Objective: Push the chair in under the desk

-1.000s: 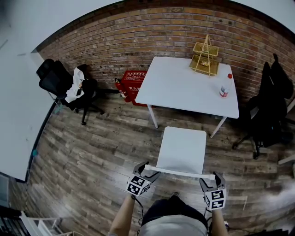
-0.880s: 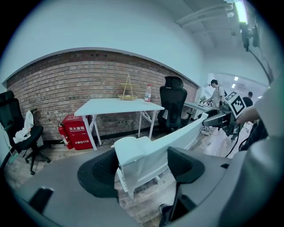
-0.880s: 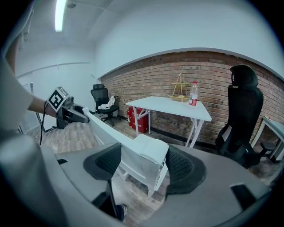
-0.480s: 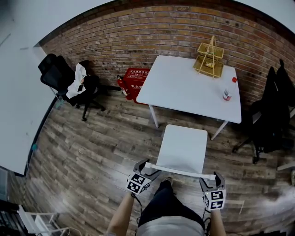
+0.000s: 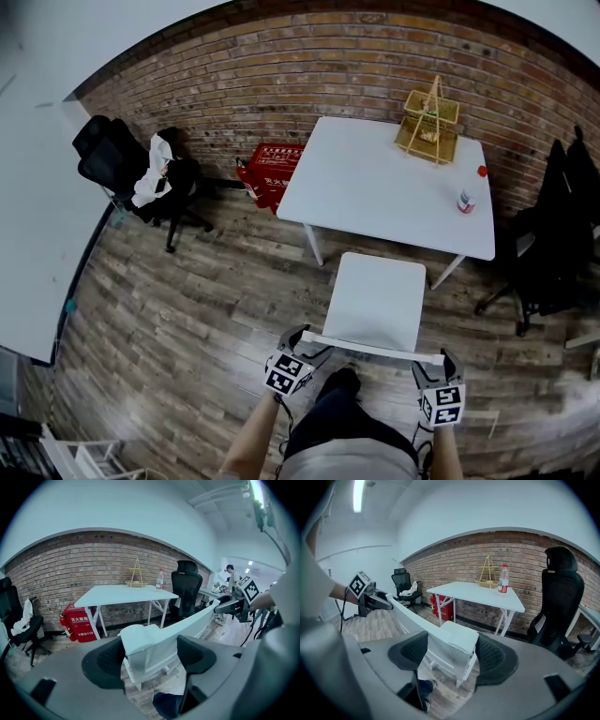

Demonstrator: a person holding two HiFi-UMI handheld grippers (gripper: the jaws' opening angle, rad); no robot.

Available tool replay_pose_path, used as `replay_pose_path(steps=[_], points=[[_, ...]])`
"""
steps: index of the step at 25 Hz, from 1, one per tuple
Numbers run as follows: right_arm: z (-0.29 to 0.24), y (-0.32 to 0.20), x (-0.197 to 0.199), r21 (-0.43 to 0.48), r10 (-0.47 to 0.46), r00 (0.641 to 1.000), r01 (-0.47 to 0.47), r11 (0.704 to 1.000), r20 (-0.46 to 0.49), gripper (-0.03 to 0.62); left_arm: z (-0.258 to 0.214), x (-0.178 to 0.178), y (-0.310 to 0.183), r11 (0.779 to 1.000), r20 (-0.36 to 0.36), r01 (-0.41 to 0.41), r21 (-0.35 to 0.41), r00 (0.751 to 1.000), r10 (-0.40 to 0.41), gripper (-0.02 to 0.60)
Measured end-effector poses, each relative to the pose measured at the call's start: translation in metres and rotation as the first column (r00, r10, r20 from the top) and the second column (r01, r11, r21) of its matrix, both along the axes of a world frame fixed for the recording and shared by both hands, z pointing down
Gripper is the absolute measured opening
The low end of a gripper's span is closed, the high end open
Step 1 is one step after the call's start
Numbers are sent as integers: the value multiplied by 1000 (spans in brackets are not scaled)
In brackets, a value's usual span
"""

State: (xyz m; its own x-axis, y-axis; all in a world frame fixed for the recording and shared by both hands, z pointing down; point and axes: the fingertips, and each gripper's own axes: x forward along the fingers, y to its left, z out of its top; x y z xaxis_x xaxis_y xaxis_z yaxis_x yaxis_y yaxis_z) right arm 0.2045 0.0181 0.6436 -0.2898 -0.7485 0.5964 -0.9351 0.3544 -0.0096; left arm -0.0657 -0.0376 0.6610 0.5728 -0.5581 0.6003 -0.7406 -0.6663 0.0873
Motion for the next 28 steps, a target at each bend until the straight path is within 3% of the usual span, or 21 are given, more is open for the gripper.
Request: replay_pose_path(steps=[28], points=[[-6, -84, -5, -31, 57, 998, -57, 998, -4, 319, 5, 4, -103, 998, -9, -61, 17, 998, 61, 348]])
